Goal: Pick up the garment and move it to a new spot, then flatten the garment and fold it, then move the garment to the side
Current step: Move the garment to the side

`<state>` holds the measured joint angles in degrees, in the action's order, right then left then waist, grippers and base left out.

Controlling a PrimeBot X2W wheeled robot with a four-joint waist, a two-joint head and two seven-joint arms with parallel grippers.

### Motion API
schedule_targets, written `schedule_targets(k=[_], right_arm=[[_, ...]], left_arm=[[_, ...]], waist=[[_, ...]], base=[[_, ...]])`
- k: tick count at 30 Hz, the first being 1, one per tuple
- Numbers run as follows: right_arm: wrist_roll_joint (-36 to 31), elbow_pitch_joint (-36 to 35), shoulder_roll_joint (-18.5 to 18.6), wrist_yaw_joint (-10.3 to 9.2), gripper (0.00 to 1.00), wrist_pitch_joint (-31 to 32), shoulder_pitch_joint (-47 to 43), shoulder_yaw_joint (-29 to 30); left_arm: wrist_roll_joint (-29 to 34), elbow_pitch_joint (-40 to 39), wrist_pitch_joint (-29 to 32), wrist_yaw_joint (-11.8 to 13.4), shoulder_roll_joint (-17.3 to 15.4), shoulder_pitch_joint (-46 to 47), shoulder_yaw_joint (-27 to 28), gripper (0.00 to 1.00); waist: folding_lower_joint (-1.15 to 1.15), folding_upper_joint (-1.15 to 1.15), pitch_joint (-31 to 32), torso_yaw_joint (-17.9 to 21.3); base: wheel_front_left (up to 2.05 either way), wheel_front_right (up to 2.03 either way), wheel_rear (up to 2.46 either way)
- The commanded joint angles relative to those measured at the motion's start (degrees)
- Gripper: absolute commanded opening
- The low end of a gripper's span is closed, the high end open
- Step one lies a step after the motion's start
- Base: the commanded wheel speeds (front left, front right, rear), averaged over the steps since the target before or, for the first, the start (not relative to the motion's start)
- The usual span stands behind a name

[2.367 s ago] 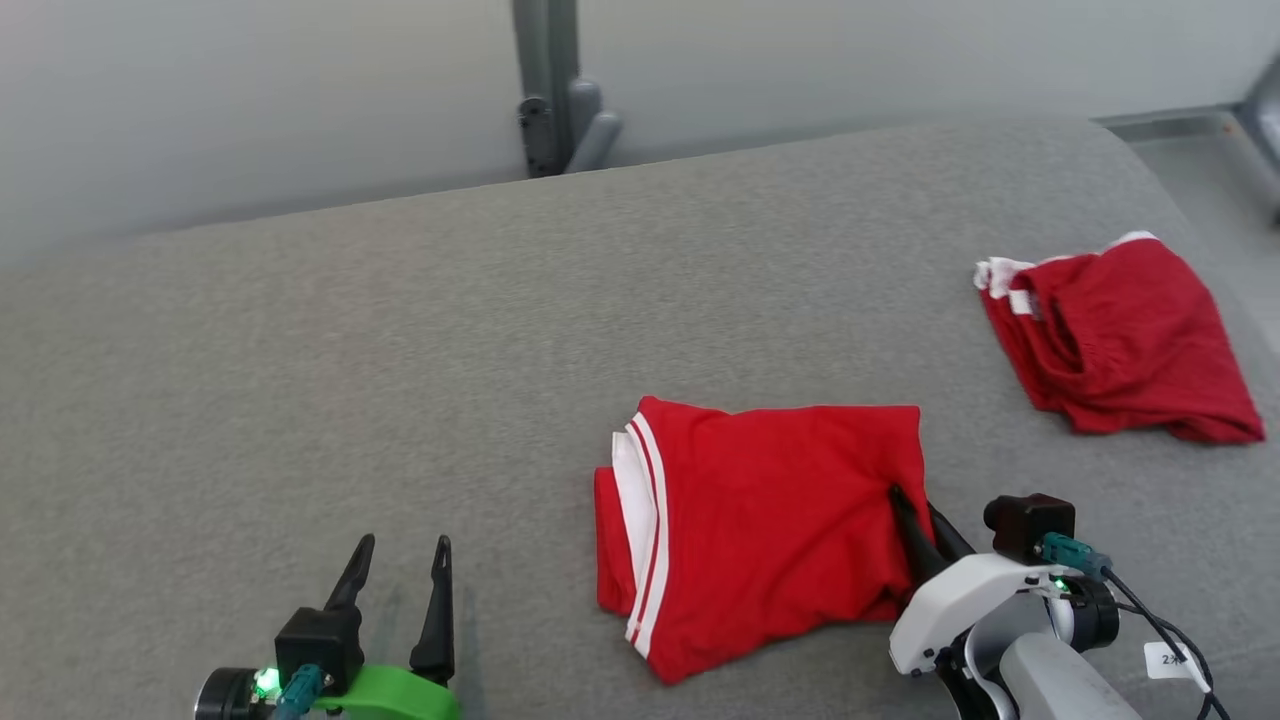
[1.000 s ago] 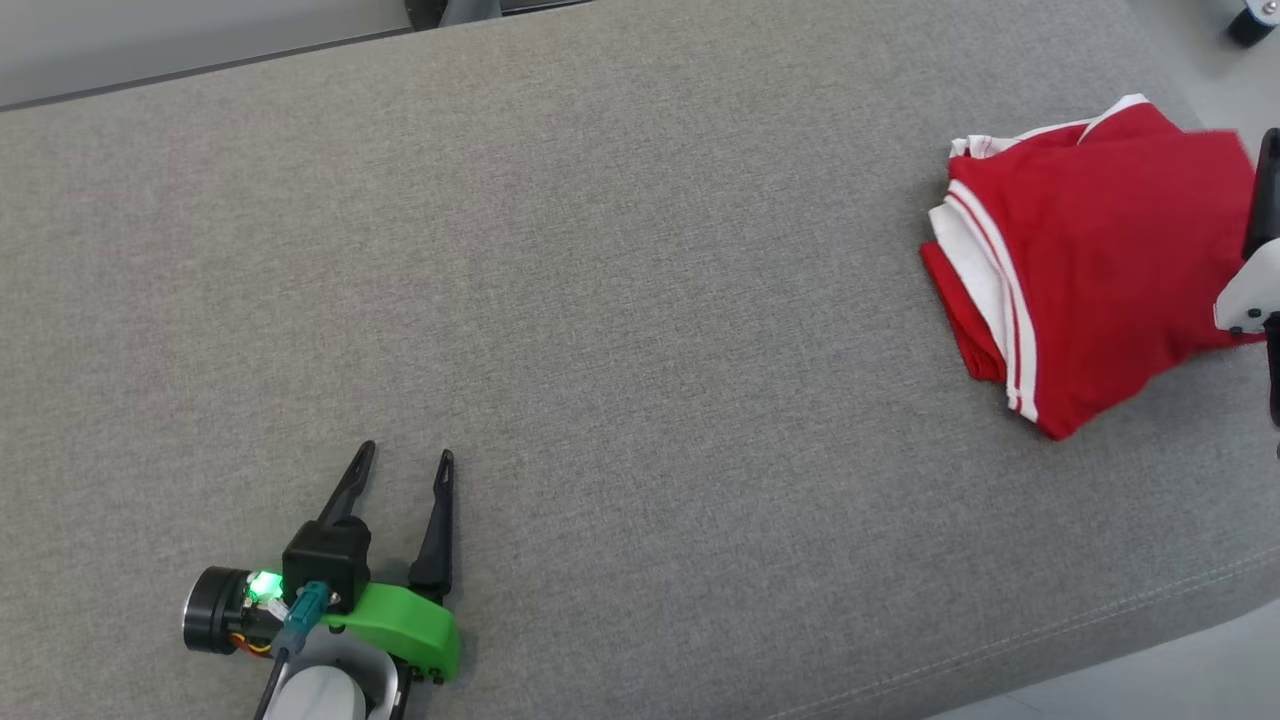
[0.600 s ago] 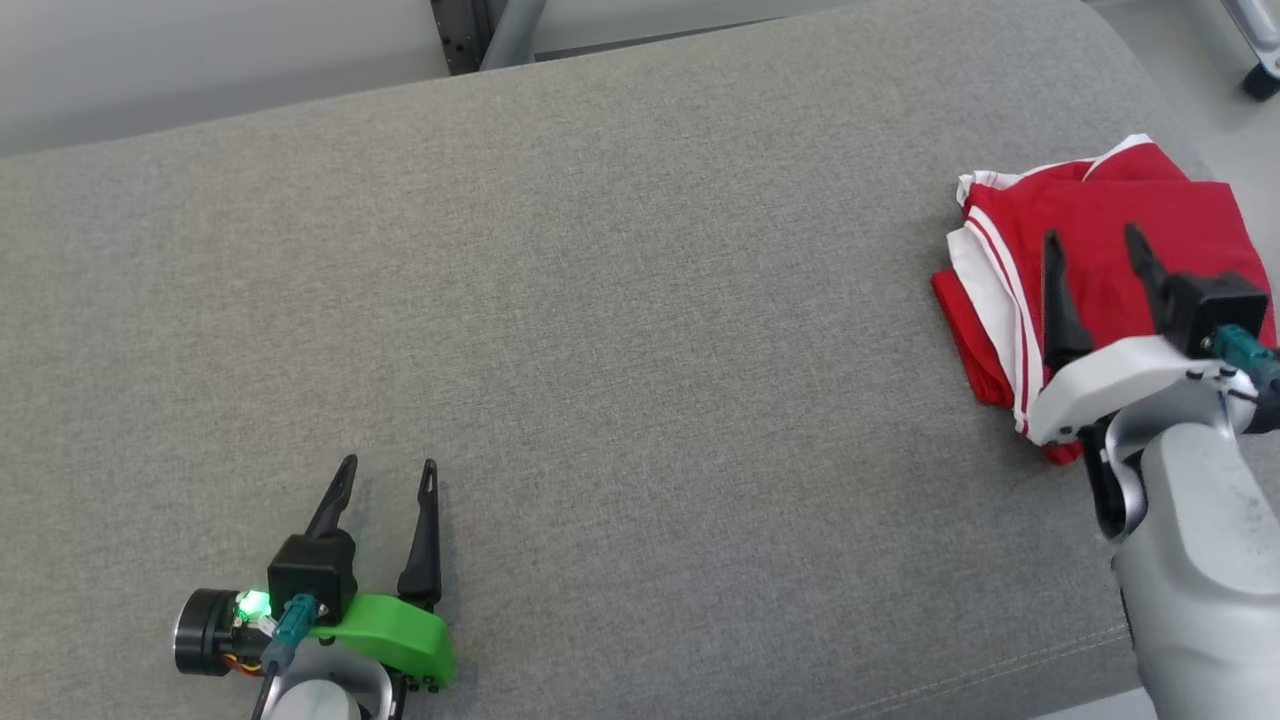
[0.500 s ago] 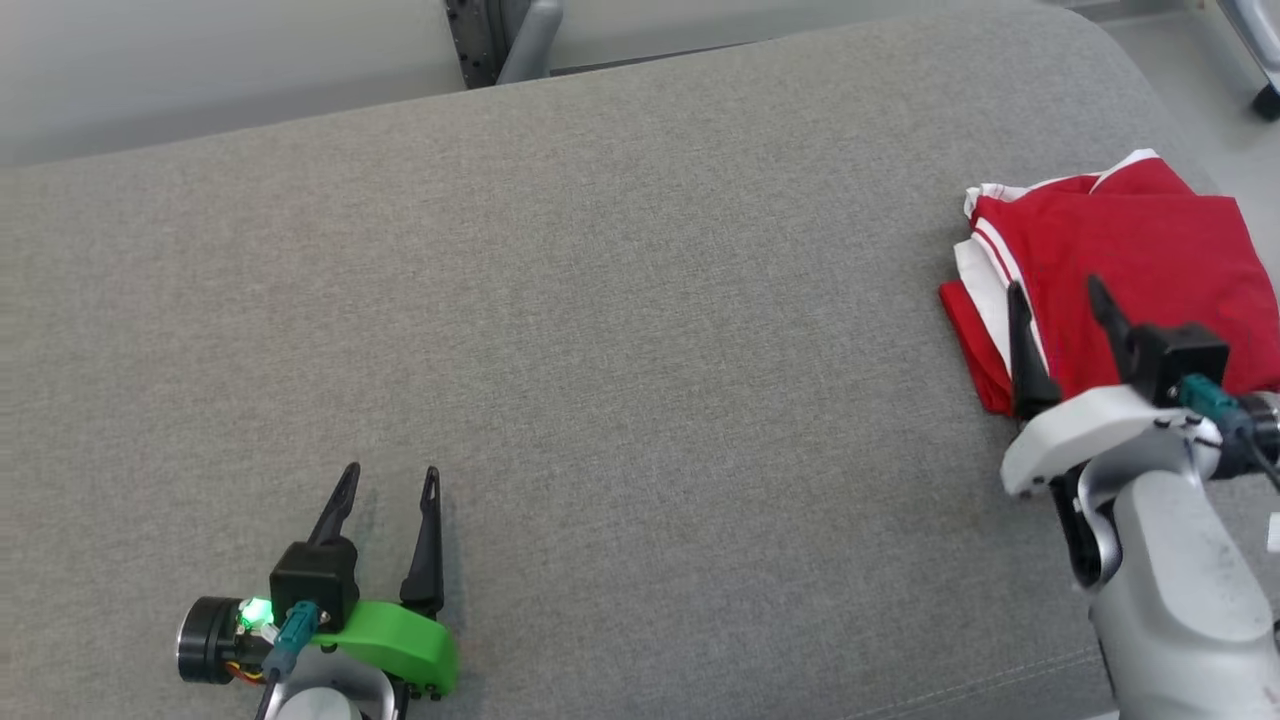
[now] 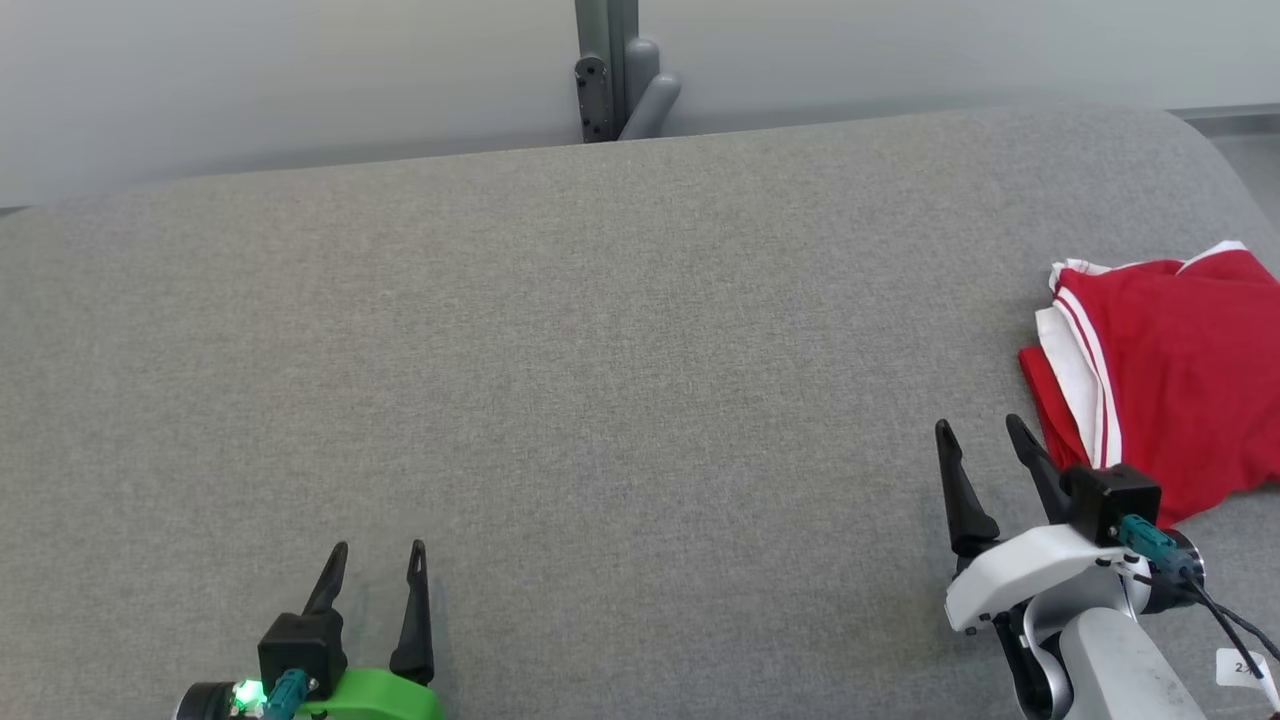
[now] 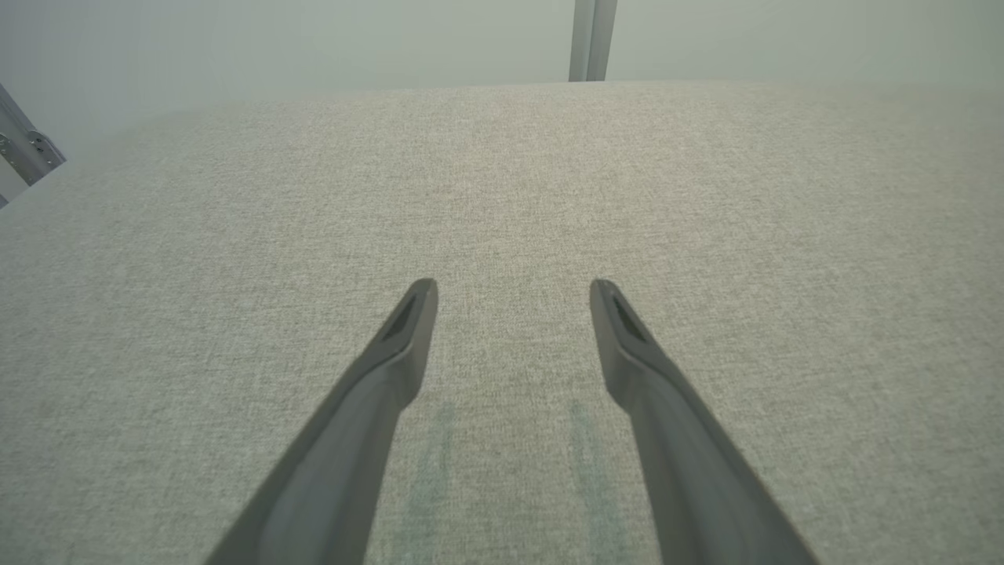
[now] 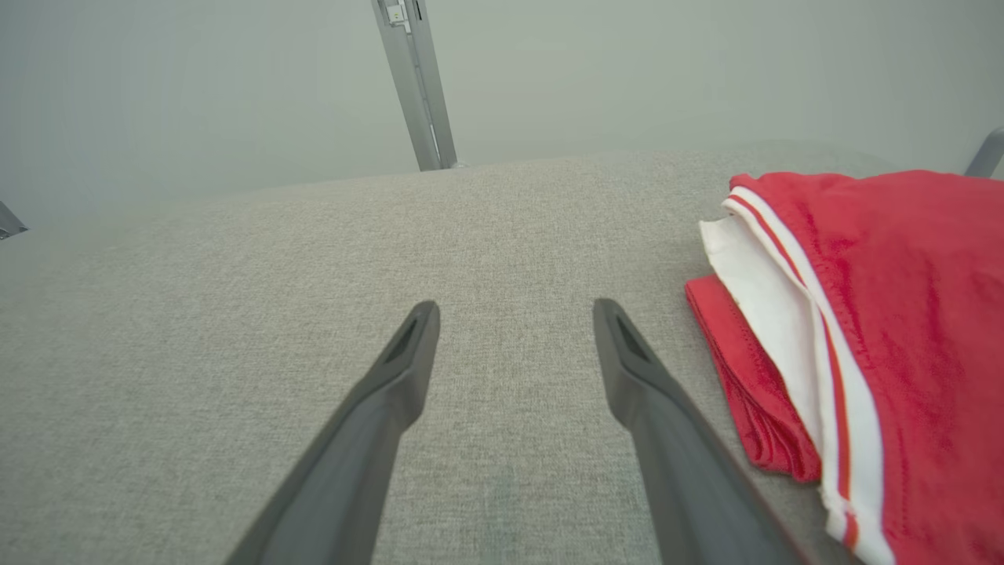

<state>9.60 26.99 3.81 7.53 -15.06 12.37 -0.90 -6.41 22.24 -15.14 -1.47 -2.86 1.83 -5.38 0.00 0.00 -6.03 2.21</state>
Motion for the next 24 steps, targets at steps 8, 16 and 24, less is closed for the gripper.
schedule_targets(k=[8,16,24], right_arm=[[-1.98,-2.96,-0.59,-0.09,1.0,-0.14,-4.56,0.88],[-3.05,-3.57,-0.78,-0.09,1.0,-0.14,-7.03,0.57],[-4.35,-3.42,-0.81,-0.09,1.0,-0.14,-7.49,0.95]], left_arm=[[-0.1,-0.38,0.04,0.09,-0.13,-3.22,2.58,1.0],[-1.8,-0.61,0.04,-1.02,-0.12,-3.92,3.28,1.0],[-2.5,-0.51,0.04,-2.12,-0.13,-4.22,3.29,1.0]], waist=[[0.0,0.0,5.92,-3.07],[0.0,0.0,6.98,-2.8],[0.0,0.0,6.79,-2.14]], base=[[0.0,0.0,0.0],[0.0,0.0,0.0],[0.0,0.0,0.0]])
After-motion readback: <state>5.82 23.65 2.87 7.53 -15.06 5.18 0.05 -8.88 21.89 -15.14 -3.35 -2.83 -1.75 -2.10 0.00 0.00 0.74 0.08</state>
